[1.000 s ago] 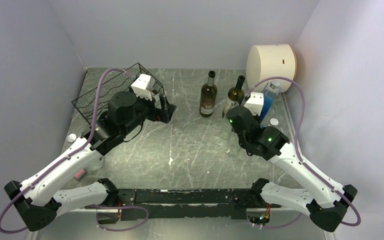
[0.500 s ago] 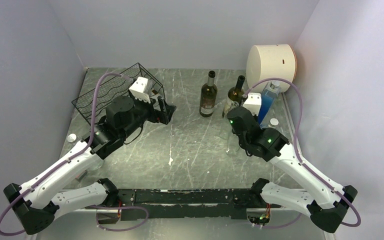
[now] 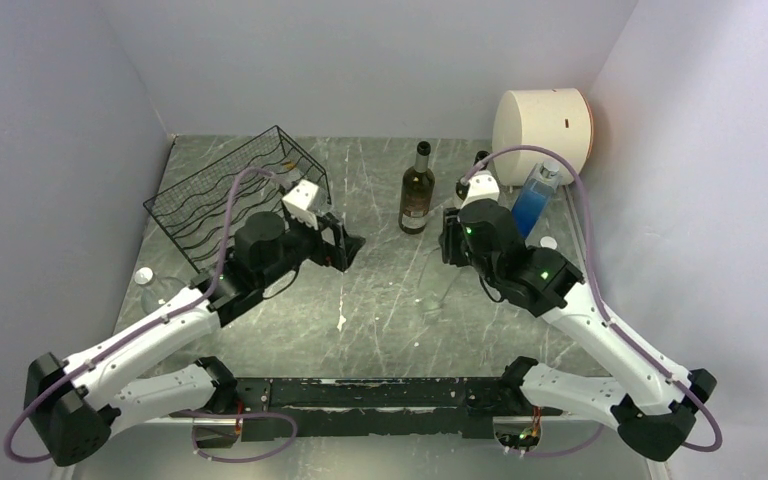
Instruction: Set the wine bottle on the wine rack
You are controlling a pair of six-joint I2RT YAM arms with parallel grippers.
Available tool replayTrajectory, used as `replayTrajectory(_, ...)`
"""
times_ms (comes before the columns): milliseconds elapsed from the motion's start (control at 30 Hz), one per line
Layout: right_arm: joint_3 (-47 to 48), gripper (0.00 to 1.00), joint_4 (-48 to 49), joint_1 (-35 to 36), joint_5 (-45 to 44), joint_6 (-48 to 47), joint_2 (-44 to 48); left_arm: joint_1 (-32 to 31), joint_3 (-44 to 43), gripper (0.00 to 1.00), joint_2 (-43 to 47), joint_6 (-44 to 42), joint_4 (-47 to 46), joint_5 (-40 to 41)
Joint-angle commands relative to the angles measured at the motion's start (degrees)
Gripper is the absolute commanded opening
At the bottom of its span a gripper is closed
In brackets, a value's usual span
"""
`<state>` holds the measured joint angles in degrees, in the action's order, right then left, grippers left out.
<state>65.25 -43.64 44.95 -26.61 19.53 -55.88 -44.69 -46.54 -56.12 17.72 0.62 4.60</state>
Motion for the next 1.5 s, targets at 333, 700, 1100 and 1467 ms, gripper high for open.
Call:
replayTrajectory(333, 0.6, 0.0, 21.2, -0.2, 17.1, 1.1, -6.5, 0.1, 16.5, 0.98, -9.9, -7.6, -28.8, -24.5)
replayTrajectory(700, -0.1, 0.0, 25.9, -0.1, 23.3, 3.6, -7.5, 0.1, 19.8, 0.97, -13.0, -13.3, -37.6, -22.1)
replayTrajectory(1100, -0.1, 0.0, 25.9, -0.2, 26.0, 4.1, -7.0, 0.1, 20.8, 0.76, -16.3, -24.1, -47.9, -24.6)
replayTrajectory(1467, 3.1, 0.34, 16.5, -0.1, 27.7, -0.3, -6.8, 0.1, 19.0, 0.07, -14.7, -32.5, -47.2, -24.4)
